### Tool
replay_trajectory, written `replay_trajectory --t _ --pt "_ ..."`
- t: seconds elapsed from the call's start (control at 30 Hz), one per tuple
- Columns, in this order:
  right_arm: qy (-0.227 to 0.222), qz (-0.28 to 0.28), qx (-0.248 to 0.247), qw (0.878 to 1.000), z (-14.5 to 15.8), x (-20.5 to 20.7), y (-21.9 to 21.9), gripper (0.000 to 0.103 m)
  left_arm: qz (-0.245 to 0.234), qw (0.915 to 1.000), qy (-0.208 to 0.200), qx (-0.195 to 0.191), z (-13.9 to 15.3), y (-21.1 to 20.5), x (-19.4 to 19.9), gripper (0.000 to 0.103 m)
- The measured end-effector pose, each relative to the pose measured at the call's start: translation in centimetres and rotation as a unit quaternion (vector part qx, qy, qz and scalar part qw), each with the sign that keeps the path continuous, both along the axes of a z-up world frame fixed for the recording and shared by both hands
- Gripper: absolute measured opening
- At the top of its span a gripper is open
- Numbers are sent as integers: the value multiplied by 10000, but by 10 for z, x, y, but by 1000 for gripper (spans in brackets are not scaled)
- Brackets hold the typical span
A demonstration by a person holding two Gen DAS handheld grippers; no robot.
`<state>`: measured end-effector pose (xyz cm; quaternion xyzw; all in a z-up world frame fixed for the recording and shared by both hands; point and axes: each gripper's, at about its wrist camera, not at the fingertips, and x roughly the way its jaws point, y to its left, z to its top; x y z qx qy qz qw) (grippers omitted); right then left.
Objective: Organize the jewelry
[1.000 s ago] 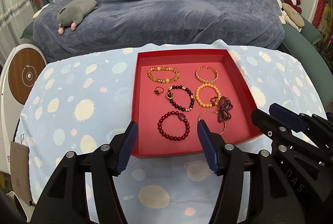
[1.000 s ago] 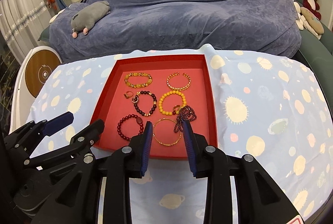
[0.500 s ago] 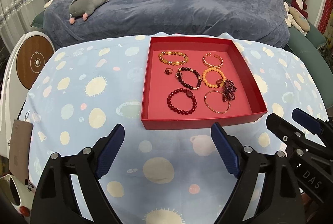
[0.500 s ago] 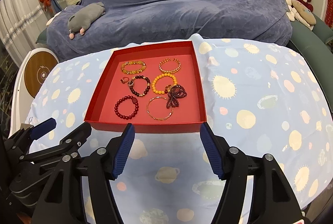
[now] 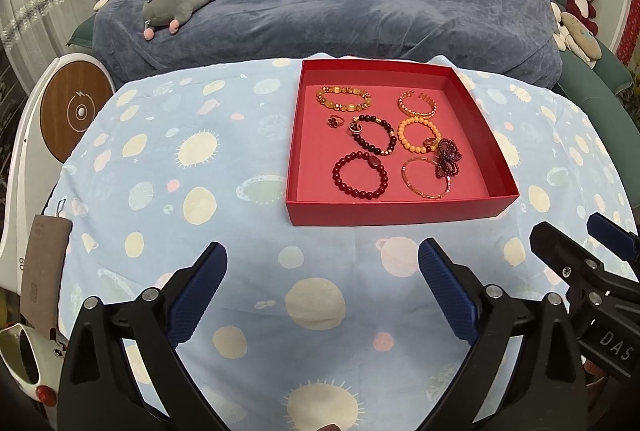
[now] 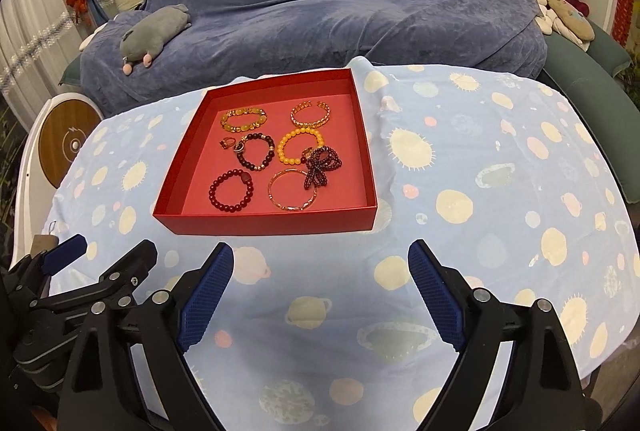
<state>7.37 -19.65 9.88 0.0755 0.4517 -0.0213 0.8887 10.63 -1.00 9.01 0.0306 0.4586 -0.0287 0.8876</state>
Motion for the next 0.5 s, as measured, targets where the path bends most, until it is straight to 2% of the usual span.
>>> replay_trajectory --t 0.03,0.13,0.5 --pt "2 -9 -8 10000 0 0 0 86 3 10000 -1 6 0 0 0 93" --pt "-11 -36 -1 10000 0 -3 -1 97 57 10000 8 8 0 2 -1 95" --pt "-32 -129 -19 9999 1 -6 -5 97 17 10000 -5 56 -1 0 -4 96"
